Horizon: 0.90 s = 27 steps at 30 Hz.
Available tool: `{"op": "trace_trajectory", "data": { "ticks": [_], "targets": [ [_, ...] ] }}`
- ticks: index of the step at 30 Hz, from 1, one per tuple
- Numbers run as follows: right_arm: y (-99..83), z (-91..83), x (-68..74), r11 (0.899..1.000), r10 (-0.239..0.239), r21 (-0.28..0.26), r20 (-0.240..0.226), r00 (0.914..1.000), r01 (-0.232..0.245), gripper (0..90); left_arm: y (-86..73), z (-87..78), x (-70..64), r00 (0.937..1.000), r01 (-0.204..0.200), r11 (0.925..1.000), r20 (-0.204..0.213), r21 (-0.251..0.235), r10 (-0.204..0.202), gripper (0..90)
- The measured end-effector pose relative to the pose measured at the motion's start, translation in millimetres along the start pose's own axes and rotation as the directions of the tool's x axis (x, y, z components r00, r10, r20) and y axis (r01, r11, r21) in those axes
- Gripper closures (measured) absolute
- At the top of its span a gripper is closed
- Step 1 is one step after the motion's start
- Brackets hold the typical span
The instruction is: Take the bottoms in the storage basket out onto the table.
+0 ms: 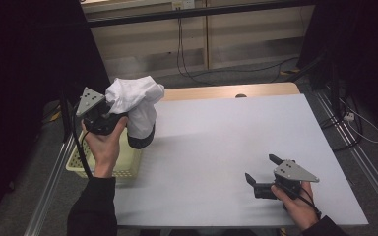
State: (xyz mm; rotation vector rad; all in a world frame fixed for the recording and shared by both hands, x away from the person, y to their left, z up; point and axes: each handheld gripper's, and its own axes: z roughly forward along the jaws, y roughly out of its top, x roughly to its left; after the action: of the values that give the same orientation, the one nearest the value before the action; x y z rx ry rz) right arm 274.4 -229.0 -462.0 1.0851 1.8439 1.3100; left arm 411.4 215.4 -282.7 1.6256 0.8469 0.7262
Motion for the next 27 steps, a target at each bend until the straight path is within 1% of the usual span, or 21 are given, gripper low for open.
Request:
{"op": "trace_trajectory", "data": {
  "ticks": [2, 3, 4, 6, 7, 9, 11, 13, 14, 15, 17, 18, 20, 22, 25, 27],
  "targets": [
    [0.0, 0.2, 0.2, 1.0, 0.0, -0.001, -0.002, 1.0, 0.0, 0.6, -1.3, 3.1, -3.4, 0.9999, 0.002, 0.9999, 0.01, 0.012, -0.002, 67.7],
    [0.0, 0.1, 0.1, 1.0, 0.0, 0.0, -0.001, 1.0, 0.0, 0.6, -2.4, 6.4, -7.3, 0.9996, 0.003, 0.9998, 0.027, 0.018, -0.003, 67.7],
    [0.0, 0.1, 0.1, 1.0, 0.0, 0.0, -0.001, 1.0, 0.0, 0.6, -2.4, 6.4, -7.3, 0.9996, 0.003, 0.9998, 0.027, 0.018, -0.003, 67.8],
    [-0.1, 0.0, 0.0, 1.0, 0.0, 0.0, 0.0, 1.0, 0.0, 0.6, -2.8, 9.1, -11.4, 0.9993, -0.013, 0.9996, 0.034, 0.026, 0.012, 67.7],
    [0.0, -0.2, -0.1, 1.0, 0.0, 0.0, -0.001, 1.0, 0.0, 0.6, -3.0, 10.3, -13.8, 0.9992, -0.013, 0.9995, 0.038, 0.028, 0.012, 67.7],
    [-0.2, -0.2, -0.2, 1.0, 0.0, 0.0, -0.001, 1.0, 0.0, 0.6, -3.3, 12.4, -17.2, 0.9986, -0.025, 0.9992, 0.047, 0.032, 0.024, 67.7],
    [-0.2, -0.1, -0.2, 1.0, -0.001, 0.0, 0.0, 1.0, 0.001, 0.6, -4.7, 16.1, -21.9, 0.9974, -0.033, 0.9987, 0.065, 0.038, 0.03, 67.7],
    [-0.2, -0.1, 0.0, 1.0, 0.0, 0.0, -0.001, 1.0, 0.0, 0.6, -5.5, 17.6, -23.9, 0.9973, -0.028, 0.9988, 0.069, 0.04, 0.026, 67.7],
    [-0.2, 0.0, 0.2, 1.0, 0.001, 0.001, -0.001, 1.0, -0.001, 0.6, -6.1, 18.7, -24.6, 0.9967, -0.045, 0.9977, 0.069, 0.05, 0.042, 67.7],
    [-0.1, 0.0, 0.2, 1.0, 0.001, 0.001, -0.002, 1.0, -0.001, 0.6, -7.2, 20.5, -26.5, 0.997, -0.041, 0.9979, 0.067, 0.051, 0.038, 67.7],
    [-0.2, 0.1, 0.1, 1.0, 0.0, 0.001, -0.001, 1.0, 0.0, 0.6, -9.8, 24.0, -28.3, 0.9961, -0.046, 0.9971, 0.078, 0.061, 0.041, 67.7],
    [-0.2, 0.2, 0.0, 1.0, 0.0, 0.001, -0.002, 1.0, 0.0, 0.6, -11.1, 25.7, -29.4, 0.9961, -0.041, 0.9969, 0.08, 0.066, 0.036, 67.7],
    [-0.3, 0.3, -0.1, 1.0, -0.001, 0.001, -0.002, 1.0, 0.001, 0.6, -13.4, 29.2, -31.1, 0.9945, -0.039, 0.9965, 0.1, 0.074, 0.032, 67.7],
    [-0.3, 0.4, 0.0, 1.0, 0.0, 0.003, -0.002, 1.0, 0.0, 0.6, -15.5, 32.5, -35.2, 0.9935, -0.036, 0.9963, 0.111, 0.077, 0.027, 67.7],
    [-0.3, 0.6, 0.1, 1.0, -0.001, 0.001, -0.004, 1.0, 0.001, 0.6, -17.9, 36.5, -40.7, 0.9905, -0.046, 0.9948, 0.134, 0.091, 0.033, 67.7],
    [-0.3, 0.7, 0.1, 1.0, -0.002, 0.001, -0.004, 1.0, 0.002, 0.6, -19.1, 39.1, -45.6, 0.9902, -0.05, 0.9943, 0.135, 0.095, 0.037, 67.7]
  ]
}}
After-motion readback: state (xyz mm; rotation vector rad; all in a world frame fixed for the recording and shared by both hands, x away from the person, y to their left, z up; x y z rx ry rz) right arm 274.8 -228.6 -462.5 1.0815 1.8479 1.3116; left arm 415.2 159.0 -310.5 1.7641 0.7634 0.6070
